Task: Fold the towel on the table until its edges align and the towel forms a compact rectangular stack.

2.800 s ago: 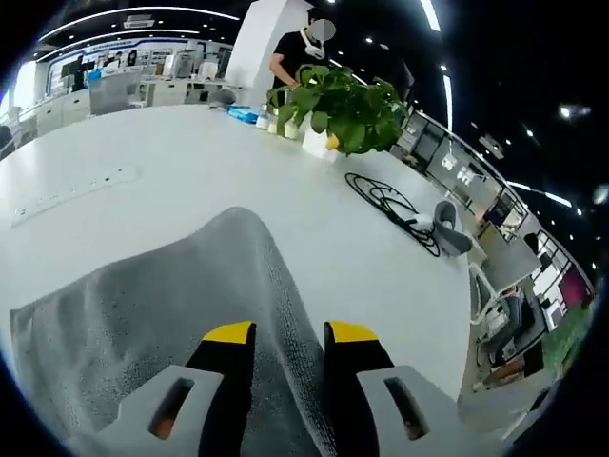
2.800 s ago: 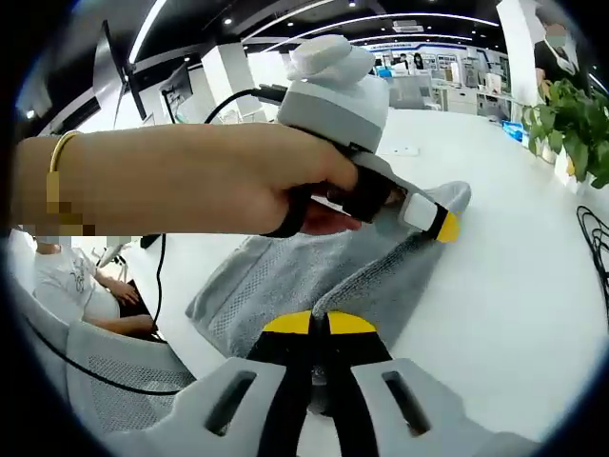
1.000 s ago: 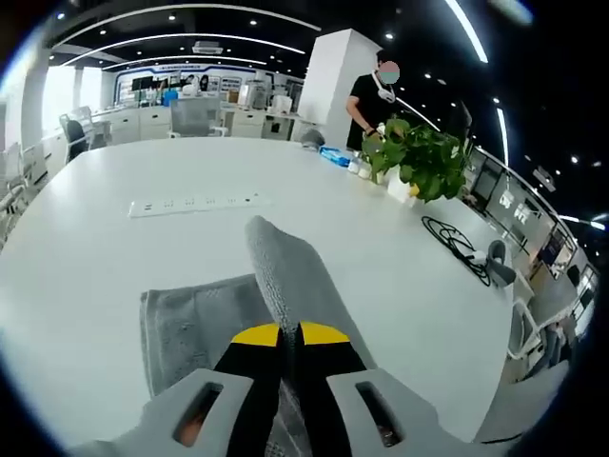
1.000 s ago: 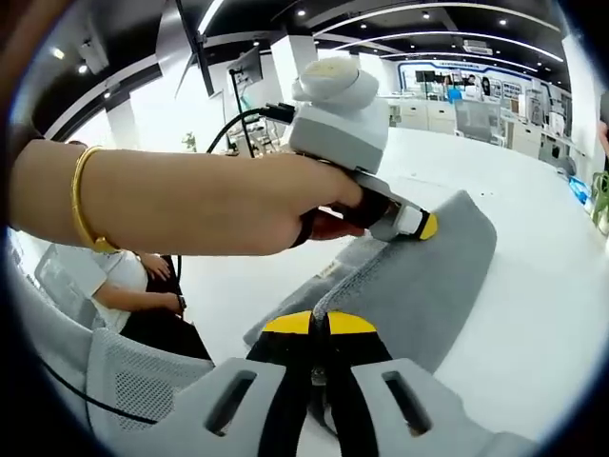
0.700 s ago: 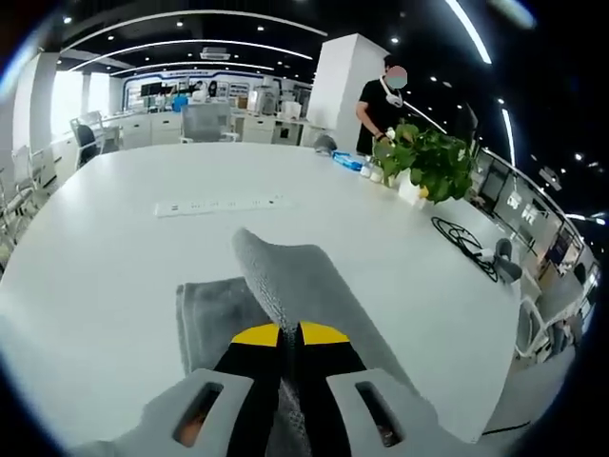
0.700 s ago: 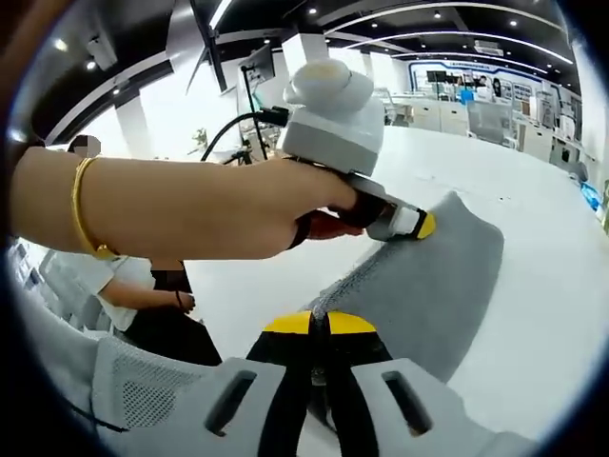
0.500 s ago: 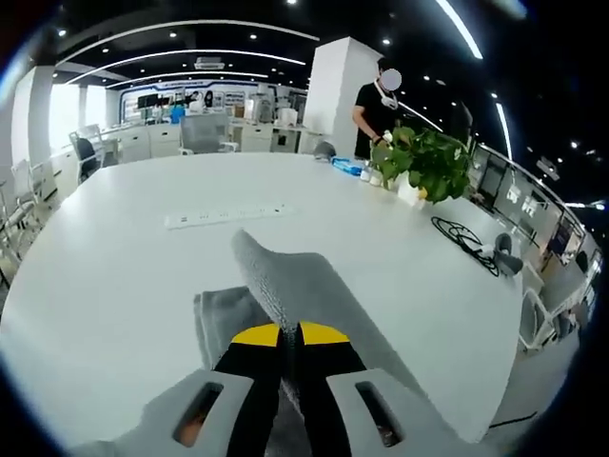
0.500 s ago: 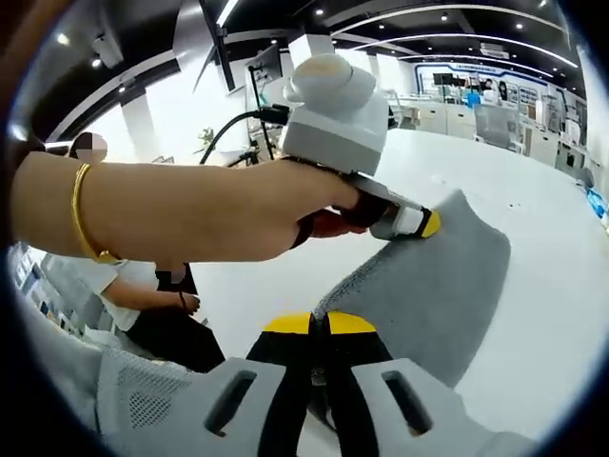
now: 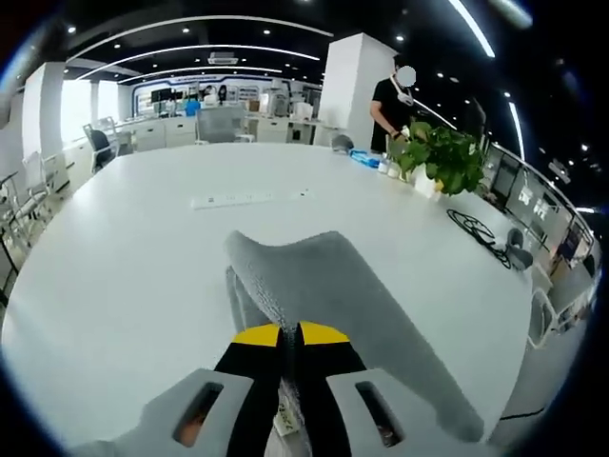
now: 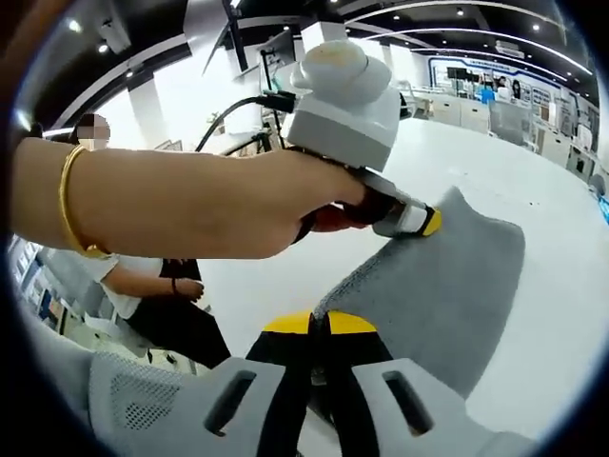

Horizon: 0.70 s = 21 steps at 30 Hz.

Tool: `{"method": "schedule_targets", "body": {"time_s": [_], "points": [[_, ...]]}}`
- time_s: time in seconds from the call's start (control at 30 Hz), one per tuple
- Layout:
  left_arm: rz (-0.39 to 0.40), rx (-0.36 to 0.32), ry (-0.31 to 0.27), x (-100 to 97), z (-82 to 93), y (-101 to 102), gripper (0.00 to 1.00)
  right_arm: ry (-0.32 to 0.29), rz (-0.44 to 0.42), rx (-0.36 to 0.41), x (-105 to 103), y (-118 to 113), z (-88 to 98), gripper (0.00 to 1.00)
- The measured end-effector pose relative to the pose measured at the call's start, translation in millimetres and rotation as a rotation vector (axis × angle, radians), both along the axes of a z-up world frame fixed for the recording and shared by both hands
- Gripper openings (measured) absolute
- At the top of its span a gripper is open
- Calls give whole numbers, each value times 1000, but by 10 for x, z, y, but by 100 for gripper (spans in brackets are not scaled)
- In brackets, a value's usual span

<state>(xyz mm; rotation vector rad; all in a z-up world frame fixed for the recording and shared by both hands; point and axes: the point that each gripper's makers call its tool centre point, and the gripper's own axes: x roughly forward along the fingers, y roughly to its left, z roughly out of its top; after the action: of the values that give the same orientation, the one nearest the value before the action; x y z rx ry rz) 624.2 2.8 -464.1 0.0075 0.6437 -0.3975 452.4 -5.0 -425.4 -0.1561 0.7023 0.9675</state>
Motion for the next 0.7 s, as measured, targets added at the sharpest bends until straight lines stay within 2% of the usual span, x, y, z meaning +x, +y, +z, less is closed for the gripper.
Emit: {"method": "schedule_targets", "body": {"time_s": [0.23, 0.53, 0.7], "points": [[-52, 5, 27, -3, -105, -17, 5, 11, -11, -25, 38, 84, -122, 2], [-62, 15, 99, -20, -425, 108, 5, 34, -10, -64, 24, 105, -328, 3], [-59, -19, 102, -59, -448, 111, 5, 57, 6, -71, -37, 104, -408, 4]]}}
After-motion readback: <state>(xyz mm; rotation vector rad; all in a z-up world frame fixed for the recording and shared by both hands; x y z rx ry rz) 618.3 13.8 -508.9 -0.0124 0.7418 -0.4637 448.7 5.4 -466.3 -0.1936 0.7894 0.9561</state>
